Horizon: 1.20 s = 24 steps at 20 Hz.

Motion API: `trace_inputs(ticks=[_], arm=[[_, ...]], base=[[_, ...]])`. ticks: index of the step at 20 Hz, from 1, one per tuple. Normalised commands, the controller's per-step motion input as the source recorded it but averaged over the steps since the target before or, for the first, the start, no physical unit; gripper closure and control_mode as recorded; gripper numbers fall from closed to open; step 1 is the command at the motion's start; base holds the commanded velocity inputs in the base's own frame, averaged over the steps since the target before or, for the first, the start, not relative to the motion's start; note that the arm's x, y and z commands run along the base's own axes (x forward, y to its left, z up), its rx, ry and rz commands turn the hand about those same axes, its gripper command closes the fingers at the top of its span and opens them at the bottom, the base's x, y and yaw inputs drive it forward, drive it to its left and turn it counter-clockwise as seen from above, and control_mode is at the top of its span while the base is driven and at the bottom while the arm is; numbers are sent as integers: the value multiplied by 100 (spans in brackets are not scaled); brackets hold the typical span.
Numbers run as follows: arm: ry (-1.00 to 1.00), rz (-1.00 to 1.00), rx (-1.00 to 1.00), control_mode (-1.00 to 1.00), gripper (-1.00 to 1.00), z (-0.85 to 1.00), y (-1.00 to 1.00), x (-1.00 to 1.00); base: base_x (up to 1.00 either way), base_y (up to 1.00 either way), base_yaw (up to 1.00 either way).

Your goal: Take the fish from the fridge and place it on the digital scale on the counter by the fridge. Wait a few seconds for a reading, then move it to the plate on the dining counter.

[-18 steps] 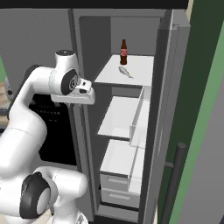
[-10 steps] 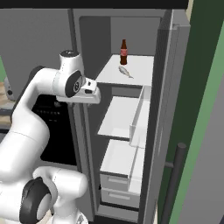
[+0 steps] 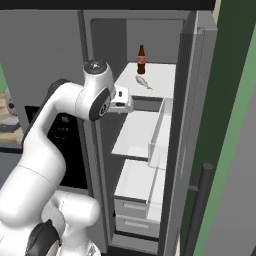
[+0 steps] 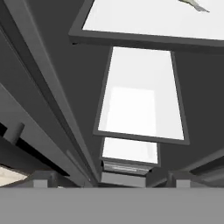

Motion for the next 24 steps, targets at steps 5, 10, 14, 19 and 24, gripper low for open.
trace_inputs(ticks=[5, 10, 14, 19, 24], arm=[[-19, 0, 0, -100, -100, 39, -34, 20], [-9, -1, 0, -100, -100, 36, -33, 45], [-3, -2, 0, -100, -100, 33, -23, 59], [0, -4, 0, -100, -100, 12, -18, 72], [4, -1, 0, -100, -100, 0, -10, 81]], base=[[0, 0, 0], [0, 0, 0], [0, 0, 0], [0, 0, 0], [0, 0, 0]])
